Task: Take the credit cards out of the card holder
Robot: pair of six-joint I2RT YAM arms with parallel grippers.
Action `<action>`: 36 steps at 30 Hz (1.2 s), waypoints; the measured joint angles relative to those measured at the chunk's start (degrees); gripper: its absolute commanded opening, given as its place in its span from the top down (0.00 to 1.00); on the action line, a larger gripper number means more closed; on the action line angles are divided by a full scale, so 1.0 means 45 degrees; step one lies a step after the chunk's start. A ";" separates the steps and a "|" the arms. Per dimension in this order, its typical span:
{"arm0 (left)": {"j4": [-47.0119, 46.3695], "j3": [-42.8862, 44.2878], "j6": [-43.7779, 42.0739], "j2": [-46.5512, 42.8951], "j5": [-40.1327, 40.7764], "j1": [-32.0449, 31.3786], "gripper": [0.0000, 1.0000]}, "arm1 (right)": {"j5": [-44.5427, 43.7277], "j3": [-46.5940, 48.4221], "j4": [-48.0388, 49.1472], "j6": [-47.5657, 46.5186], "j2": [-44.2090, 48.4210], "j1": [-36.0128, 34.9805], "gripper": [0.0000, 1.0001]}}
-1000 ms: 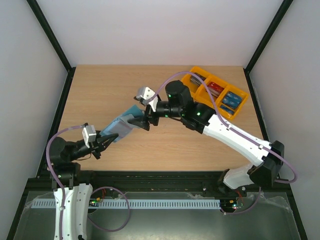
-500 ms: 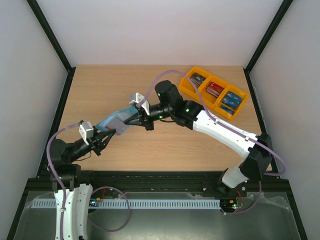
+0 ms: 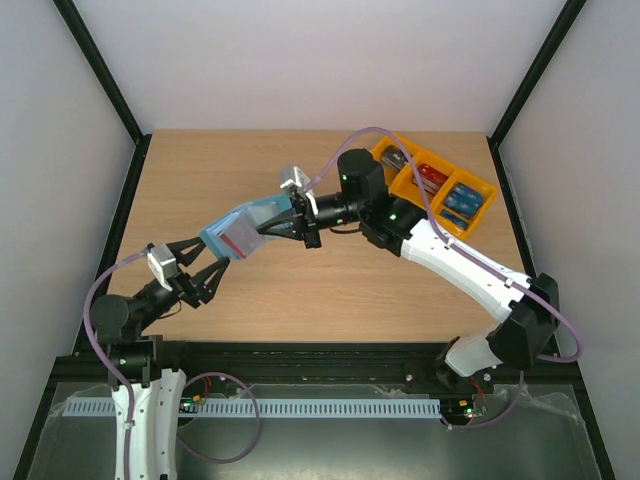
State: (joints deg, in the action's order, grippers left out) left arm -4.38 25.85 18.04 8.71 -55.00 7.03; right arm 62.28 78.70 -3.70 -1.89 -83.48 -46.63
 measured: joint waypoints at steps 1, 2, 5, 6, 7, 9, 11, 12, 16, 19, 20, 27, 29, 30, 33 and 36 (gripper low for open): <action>-0.0413 -0.0165 0.0287 0.0000 0.0068 0.0000 0.22 | 0.0092 -0.0092 0.0248 0.0214 0.0000 -0.0010 0.98; -0.0957 -0.0389 0.0709 0.0000 0.0092 0.0000 0.20 | 0.0155 -0.0180 0.0461 0.0384 0.0000 -0.0034 0.98; -0.2239 -0.0996 0.1724 0.0000 0.0092 -0.0024 0.17 | 0.0291 -0.0296 0.0865 0.0831 -0.0073 -0.0049 0.98; -0.2501 -0.1107 0.1943 0.0005 0.0083 -0.0058 0.17 | 0.0340 -0.0296 0.0967 0.0928 -0.0117 -0.0063 0.98; -0.2720 -0.1171 0.2098 0.0019 0.0087 -0.0102 0.16 | 0.0374 -0.0296 0.1020 0.1001 -0.0146 -0.0083 0.98; -0.3075 -0.1185 0.2278 0.0087 0.0078 -0.0204 0.13 | 0.0403 -0.0301 0.1107 0.1107 -0.0214 -0.0112 0.98; -0.3371 -0.1185 0.2327 0.0185 -0.0058 -0.0311 0.07 | 0.0398 -0.0296 0.1137 0.1117 -0.0243 -0.0136 0.98; -0.3449 -0.1185 0.2268 0.0219 -0.0175 -0.0355 0.07 | 0.0398 -0.0296 0.1141 0.1112 -0.0262 -0.0146 0.98; -0.3094 -0.1137 0.1360 0.0267 -0.0777 -0.0573 0.08 | 0.0379 -0.0296 0.1166 0.1141 -0.0335 -0.0214 0.98; -0.2628 -0.0991 0.0772 0.0330 -0.0971 -0.0641 0.14 | 0.0340 -0.0248 0.1127 0.1093 -0.0452 -0.0272 0.98; -0.2545 -0.0913 0.0646 0.0379 -0.1039 -0.0646 0.19 | 0.0316 -0.0214 0.1093 0.1083 -0.0500 -0.0296 0.98; -0.2535 -0.0758 0.0442 0.0447 -0.1273 -0.0729 0.63 | 0.0238 -0.0121 0.0860 0.0971 -0.0602 -0.0335 0.98; -0.2555 -0.0738 0.0442 0.0452 -0.1341 -0.0729 0.68 | 0.0223 -0.0117 0.0821 0.0894 -0.0602 -0.0335 0.98; -0.2545 -0.0733 0.0427 0.0452 -0.1375 -0.0729 0.69 | 0.0214 -0.0107 0.0753 0.0831 -0.0602 -0.0335 0.98; -0.2545 -0.0733 0.0408 0.0452 -0.1549 -0.0729 0.76 | 0.0199 -0.0068 0.0495 0.0602 -0.0602 -0.0335 0.98; -0.2477 -0.0733 0.0384 0.0452 -0.1685 -0.0729 0.80 | 0.0209 -0.0005 0.0282 0.0427 -0.0607 -0.0335 0.98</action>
State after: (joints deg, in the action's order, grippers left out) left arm -15.53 22.55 19.77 10.74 -62.59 3.75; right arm 63.22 78.67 -2.44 0.03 -86.21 -48.14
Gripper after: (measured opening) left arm 0.237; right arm 0.029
